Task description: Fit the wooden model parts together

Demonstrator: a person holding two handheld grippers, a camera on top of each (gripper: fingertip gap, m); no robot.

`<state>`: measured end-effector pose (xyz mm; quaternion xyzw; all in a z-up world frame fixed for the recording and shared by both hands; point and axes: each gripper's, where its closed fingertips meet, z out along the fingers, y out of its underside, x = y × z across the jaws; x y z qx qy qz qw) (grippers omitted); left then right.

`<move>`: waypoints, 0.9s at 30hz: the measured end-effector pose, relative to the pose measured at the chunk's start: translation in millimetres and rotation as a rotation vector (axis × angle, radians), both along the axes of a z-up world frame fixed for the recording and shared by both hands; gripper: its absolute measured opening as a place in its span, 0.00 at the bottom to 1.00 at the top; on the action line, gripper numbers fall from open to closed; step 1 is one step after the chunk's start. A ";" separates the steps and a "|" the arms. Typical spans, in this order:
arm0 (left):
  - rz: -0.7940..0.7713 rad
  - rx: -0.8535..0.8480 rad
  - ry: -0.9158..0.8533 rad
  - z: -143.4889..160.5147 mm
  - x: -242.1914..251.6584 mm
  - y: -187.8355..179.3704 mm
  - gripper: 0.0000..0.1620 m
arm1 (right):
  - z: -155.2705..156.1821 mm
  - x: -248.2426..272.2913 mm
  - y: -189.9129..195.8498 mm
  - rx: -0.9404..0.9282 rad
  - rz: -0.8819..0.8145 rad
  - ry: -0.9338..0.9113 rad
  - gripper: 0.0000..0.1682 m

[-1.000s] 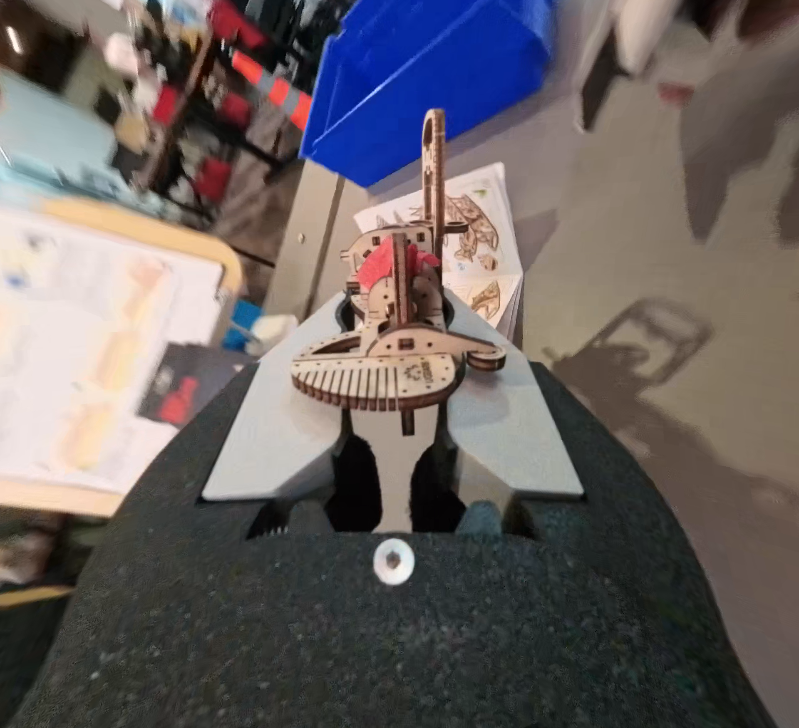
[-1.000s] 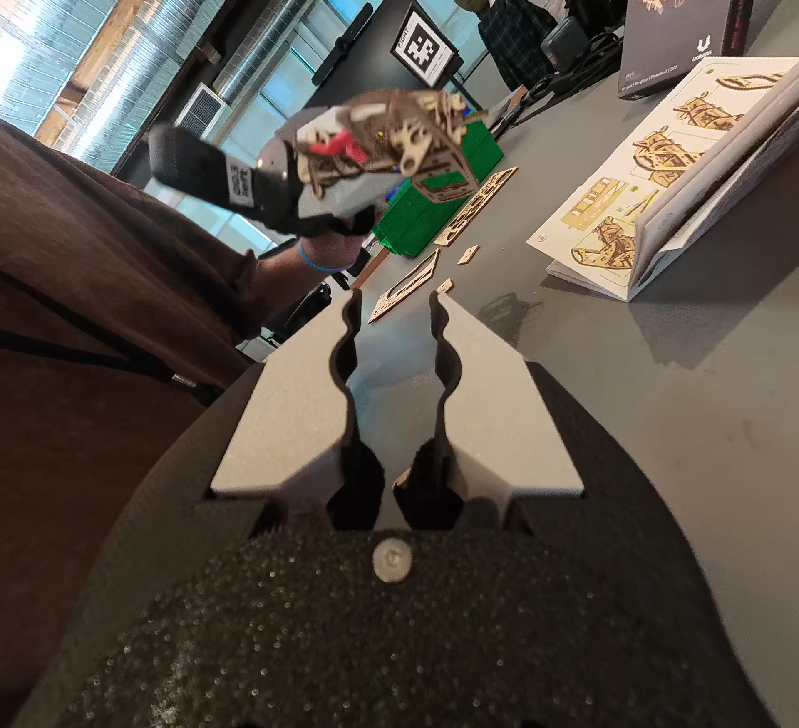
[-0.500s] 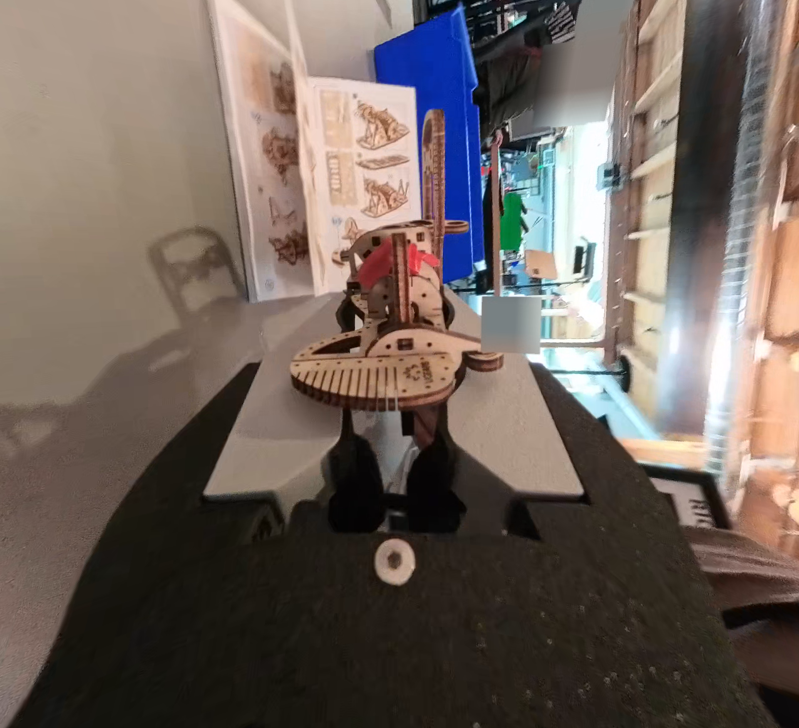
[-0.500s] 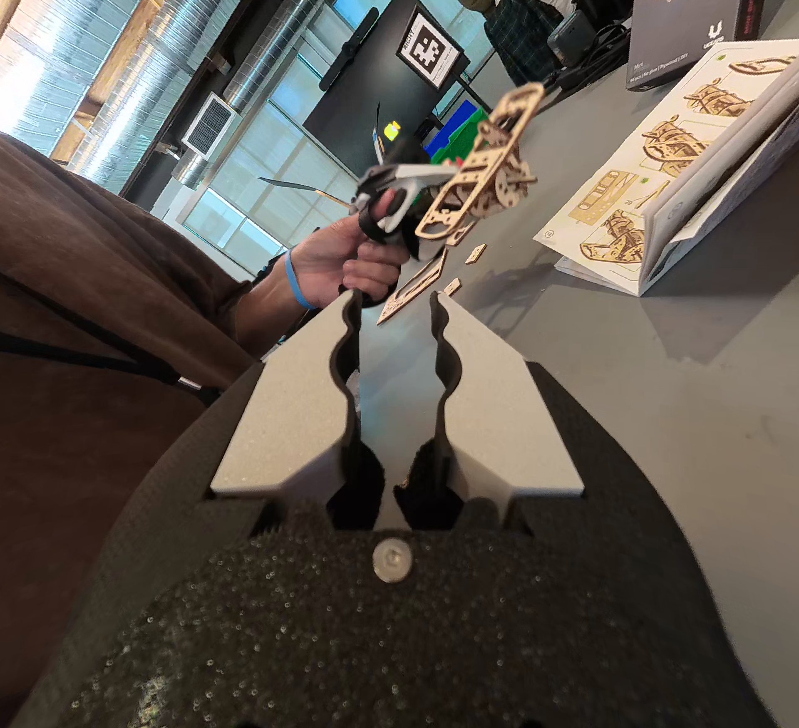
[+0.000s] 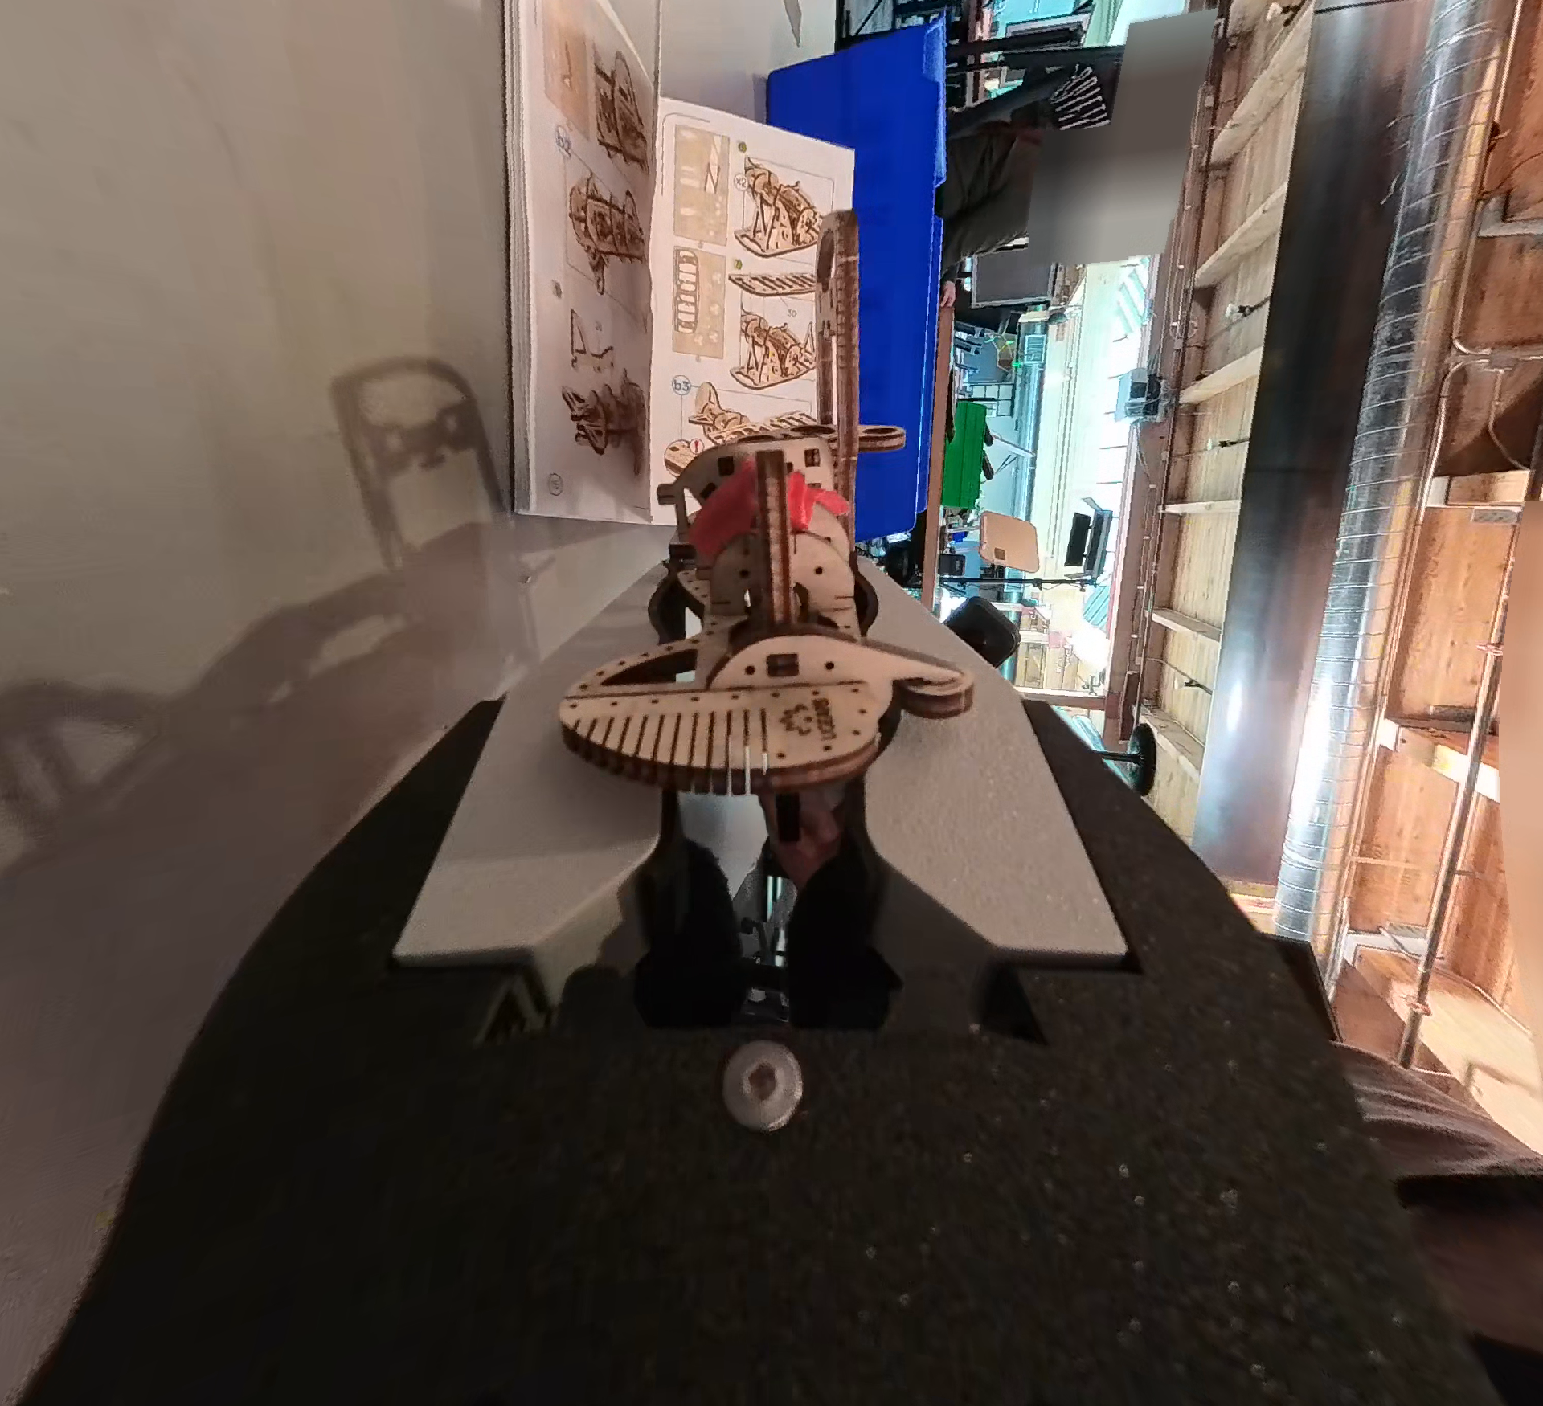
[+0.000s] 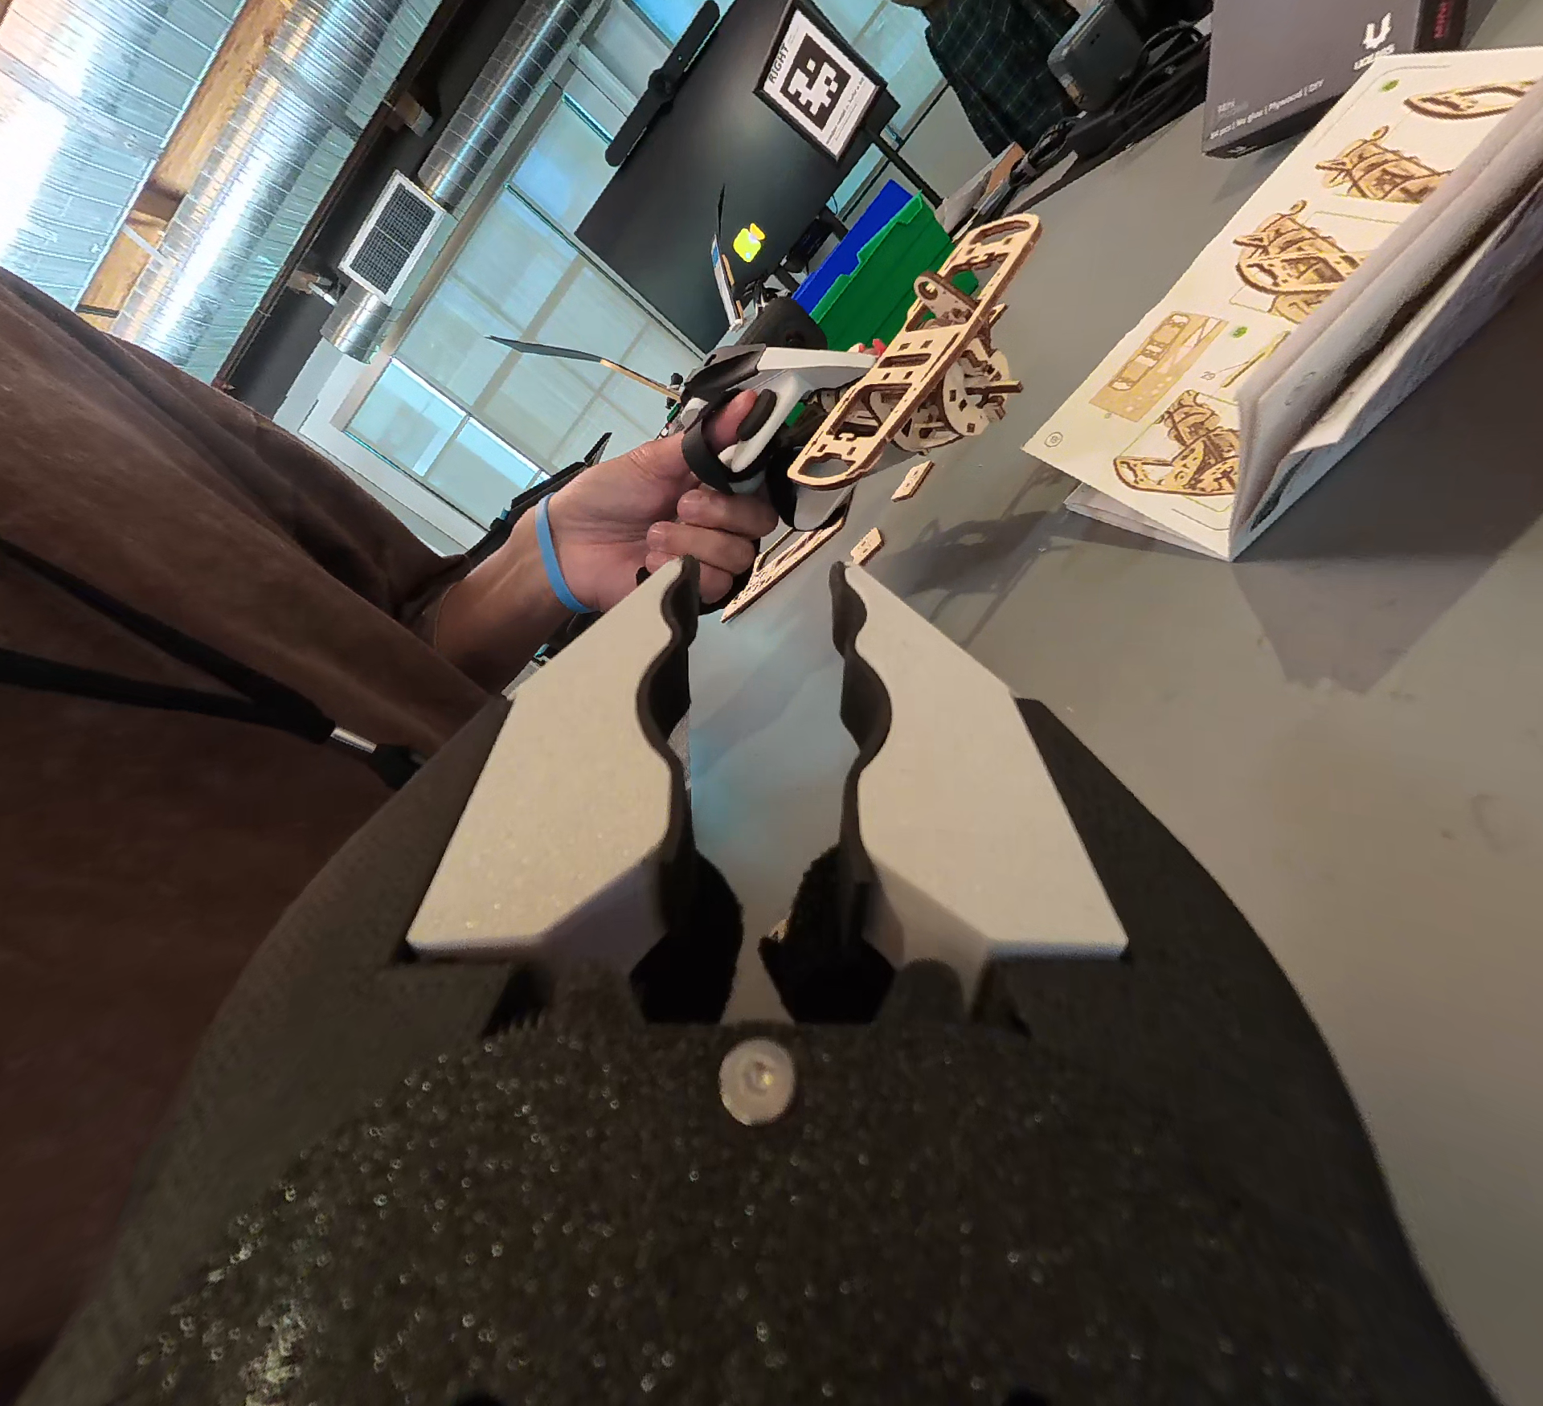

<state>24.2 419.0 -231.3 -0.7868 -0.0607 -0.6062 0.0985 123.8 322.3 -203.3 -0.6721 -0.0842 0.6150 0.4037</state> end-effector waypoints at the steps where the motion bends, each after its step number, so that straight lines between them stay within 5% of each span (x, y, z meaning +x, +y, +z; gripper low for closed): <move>1: -0.001 0.003 0.005 0.0 -0.8 0.1 0.21 | 0.0 -0.5 0.1 0.000 0.002 -0.001 0.18; 27: 0.003 0.016 0.022 2.0 -2.5 1.4 0.21 | 1.8 1.6 -2.1 -0.002 0.003 -0.001 0.18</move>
